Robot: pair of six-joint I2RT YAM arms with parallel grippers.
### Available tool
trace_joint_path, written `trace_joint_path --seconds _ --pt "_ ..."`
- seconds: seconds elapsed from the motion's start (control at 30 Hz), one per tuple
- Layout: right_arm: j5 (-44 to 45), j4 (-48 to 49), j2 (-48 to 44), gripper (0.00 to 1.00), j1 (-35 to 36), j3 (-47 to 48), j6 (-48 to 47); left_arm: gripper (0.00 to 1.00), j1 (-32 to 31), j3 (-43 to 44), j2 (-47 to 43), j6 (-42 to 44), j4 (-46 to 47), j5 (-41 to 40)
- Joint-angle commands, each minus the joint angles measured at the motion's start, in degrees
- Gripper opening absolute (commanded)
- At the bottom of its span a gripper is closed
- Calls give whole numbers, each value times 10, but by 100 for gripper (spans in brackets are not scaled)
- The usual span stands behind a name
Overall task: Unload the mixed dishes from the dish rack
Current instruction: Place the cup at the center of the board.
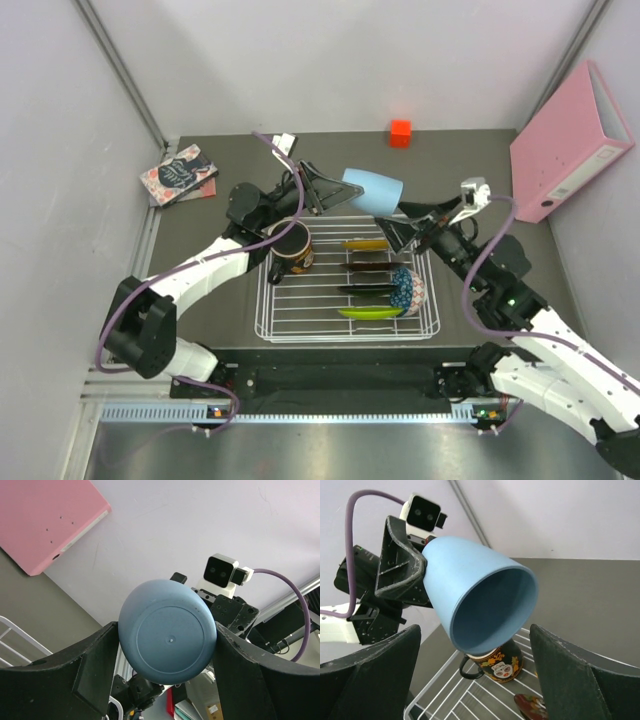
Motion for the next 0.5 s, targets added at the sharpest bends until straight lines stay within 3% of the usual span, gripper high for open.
trace_joint_path --seconds 0.0,0.07,0.1,0.2,0.27,0.33,0.37,0.4,0.47 --pt "-48 88 39 84 -4 24 18 0 2 -8 -5 -16 67 -1" --pt "-55 107 51 76 -4 31 24 0 2 -11 -3 -23 71 1" --pt "-57 114 61 65 -4 31 25 0 2 -14 -3 -24 76 -2" --pt "-58 131 68 47 -4 31 31 0 2 -19 -4 -24 79 -4" --pt "-56 131 68 41 -4 28 30 0 2 -22 -7 -24 79 -5" --pt "-49 128 62 29 -4 26 30 0 3 -23 -6 -23 79 -6" --pt "-45 126 58 21 -4 24 30 0 2 -25 -7 -24 79 -6" --pt "-41 118 52 0 -4 23 30 0 3 -26 -5 -24 79 -8" --pt "-28 106 48 0 -4 25 27 0 3 -26 -2 -24 76 -12"
